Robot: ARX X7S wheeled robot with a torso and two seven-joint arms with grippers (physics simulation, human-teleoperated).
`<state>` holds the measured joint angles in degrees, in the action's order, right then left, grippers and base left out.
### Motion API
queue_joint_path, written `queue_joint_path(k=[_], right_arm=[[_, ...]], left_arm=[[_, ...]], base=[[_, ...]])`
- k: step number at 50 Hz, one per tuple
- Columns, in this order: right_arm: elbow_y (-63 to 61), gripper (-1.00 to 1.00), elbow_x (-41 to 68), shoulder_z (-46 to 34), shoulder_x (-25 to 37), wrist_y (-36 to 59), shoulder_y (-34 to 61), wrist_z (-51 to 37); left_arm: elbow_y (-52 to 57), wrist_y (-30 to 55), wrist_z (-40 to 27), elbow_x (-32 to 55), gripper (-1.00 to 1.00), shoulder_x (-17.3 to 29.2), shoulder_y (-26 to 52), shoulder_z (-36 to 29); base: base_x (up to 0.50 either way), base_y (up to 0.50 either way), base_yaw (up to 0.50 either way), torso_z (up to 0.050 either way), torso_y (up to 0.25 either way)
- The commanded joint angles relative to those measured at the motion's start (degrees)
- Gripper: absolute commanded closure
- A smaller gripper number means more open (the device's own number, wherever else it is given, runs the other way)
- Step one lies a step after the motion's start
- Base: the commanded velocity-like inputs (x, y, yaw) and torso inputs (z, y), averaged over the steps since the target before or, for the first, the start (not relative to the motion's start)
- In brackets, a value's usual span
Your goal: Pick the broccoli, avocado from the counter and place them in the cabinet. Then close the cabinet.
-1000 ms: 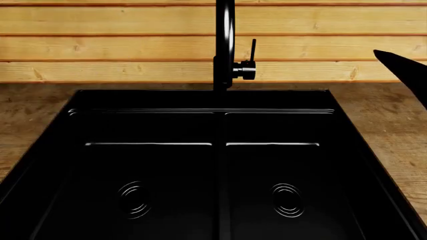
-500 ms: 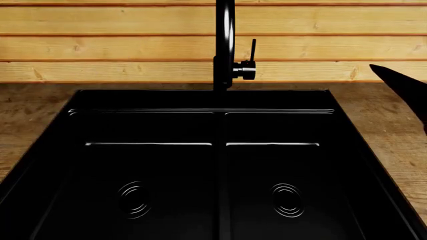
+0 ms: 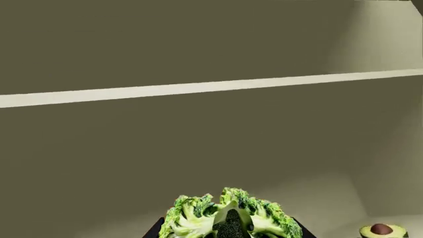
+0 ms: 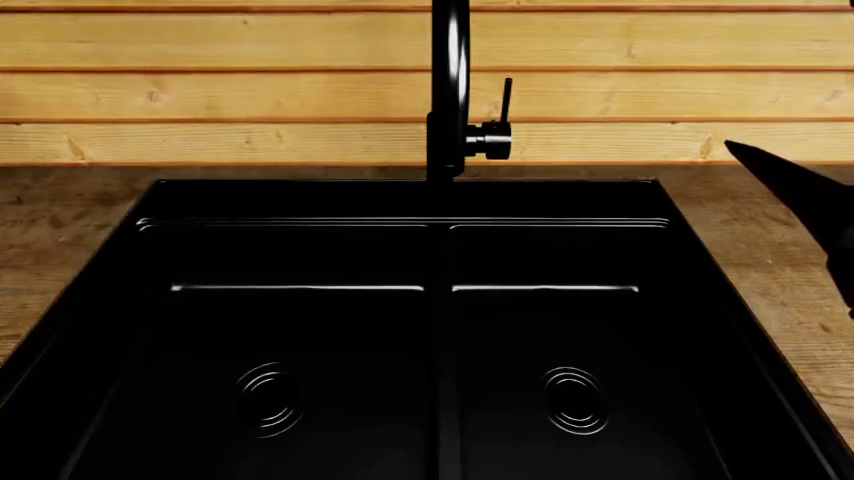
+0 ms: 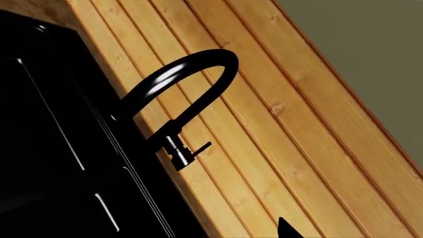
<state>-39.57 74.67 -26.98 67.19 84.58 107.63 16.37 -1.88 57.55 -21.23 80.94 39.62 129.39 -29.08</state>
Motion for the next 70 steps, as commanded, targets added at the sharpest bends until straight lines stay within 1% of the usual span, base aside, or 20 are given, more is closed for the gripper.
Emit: queue_joint_path(k=[1, 9, 13, 20, 25, 30, 31, 41, 49, 53, 58, 61, 67, 68, 70], right_arm=[[0.1, -1.00, 0.8, -0.5, 0.8, -1.0, -0.4, -0.7], [1.0, -1.00, 2.4, -0.1, 0.3, -1.3, 0.2, -2.0], [0.9, -1.00, 2.3, -0.1, 1.0, -2.0, -0.5, -1.9], [0.9, -1.00, 2.5, -0.3, 1.5, -2.3, -0.5, -2.0], [0.9, -1.00, 2.8, -0.2, 1.9, -2.7, -0.7, -2.3], [1.0, -1.00, 3.0, -0.4, 1.8, -2.5, -0.3, -2.6], [1.0, -1.00, 3.0, -0.4, 1.7, -2.5, -0.3, -2.6], [1.0, -1.00, 3.5, -0.5, 2.2, -3.2, -0.7, -3.0], [0.8, -1.00, 3.8, -0.5, 2.9, -3.8, -1.0, -3.2], [0.8, -1.00, 3.8, -0.6, 3.0, -3.9, -1.0, -3.2], [0.8, -1.00, 4.0, -0.6, 3.1, -4.2, -1.1, -3.5], [0.8, -1.00, 4.3, -0.6, 3.2, -4.2, -1.1, -3.6], [0.8, -1.00, 4.7, -0.6, 3.4, -4.4, -1.1, -3.9], [0.8, -1.00, 4.7, -0.6, 3.4, -4.3, -1.1, -4.0], [0.7, -1.00, 5.0, -0.5, 3.5, -4.5, -1.1, -4.2]], left_arm=[[-10.4, -0.7, 2.3, -9.4, 1.00, -2.5, 0.9, -4.6], [-16.1, -0.2, 3.1, -13.0, 1.00, -3.6, 0.6, -7.3], [-19.1, 1.1, 1.9, -13.9, 1.00, -4.1, 0.8, -8.0], [-22.9, 6.9, -4.2, -13.7, 1.00, -4.5, 1.2, -8.6], [-23.4, 12.4, -9.8, -10.3, 1.00, -4.0, 0.7, -6.8], [-23.3, 14.9, -12.3, -8.4, 1.00, -3.6, 0.0, -5.8], [-23.3, 15.0, -12.2, -8.3, -1.00, -3.5, -0.1, -5.9], [-22.6, 14.9, -10.5, -8.5, -1.00, -4.0, 0.2, -6.2], [-24.0, 4.0, -1.7, -15.8, -1.00, -5.4, 1.7, -8.0], [-21.2, 1.8, -2.0, -16.9, -1.00, -5.1, 2.7, -7.1], [-17.4, 3.5, -4.0, -16.9, -1.00, -4.8, 4.8, -5.9], [-15.4, 6.2, -4.3, -18.6, -1.00, -5.5, 5.5, -3.4], [-10.6, 12.7, -1.5, -26.0, -1.00, -8.8, 5.5, 5.4], [-9.3, 12.9, -1.0, -26.1, -1.00, -9.2, 5.5, 6.8], [-5.1, 12.0, -0.4, -22.6, -1.00, -9.6, 4.4, 10.9]], base=[[0.00, 0.00, 0.00, 0.000, 0.000], [0.00, 0.00, 0.00, 0.000, 0.000], [0.00, 0.00, 0.00, 0.000, 0.000], [0.00, 0.00, 0.00, 0.000, 0.000], [0.00, 0.00, 0.00, 0.000, 0.002], [0.00, 0.00, 0.00, 0.000, 0.000], [0.00, 0.00, 0.00, 0.000, 0.000], [0.00, 0.00, 0.00, 0.000, 0.000], [0.00, 0.00, 0.00, 0.000, 0.000], [0.00, 0.00, 0.00, 0.000, 0.000], [0.00, 0.00, 0.00, 0.000, 0.000], [0.00, 0.00, 0.00, 0.000, 0.000], [0.00, 0.00, 0.00, 0.000, 0.000], [0.00, 0.00, 0.00, 0.000, 0.000], [0.00, 0.00, 0.00, 0.000, 0.000]])
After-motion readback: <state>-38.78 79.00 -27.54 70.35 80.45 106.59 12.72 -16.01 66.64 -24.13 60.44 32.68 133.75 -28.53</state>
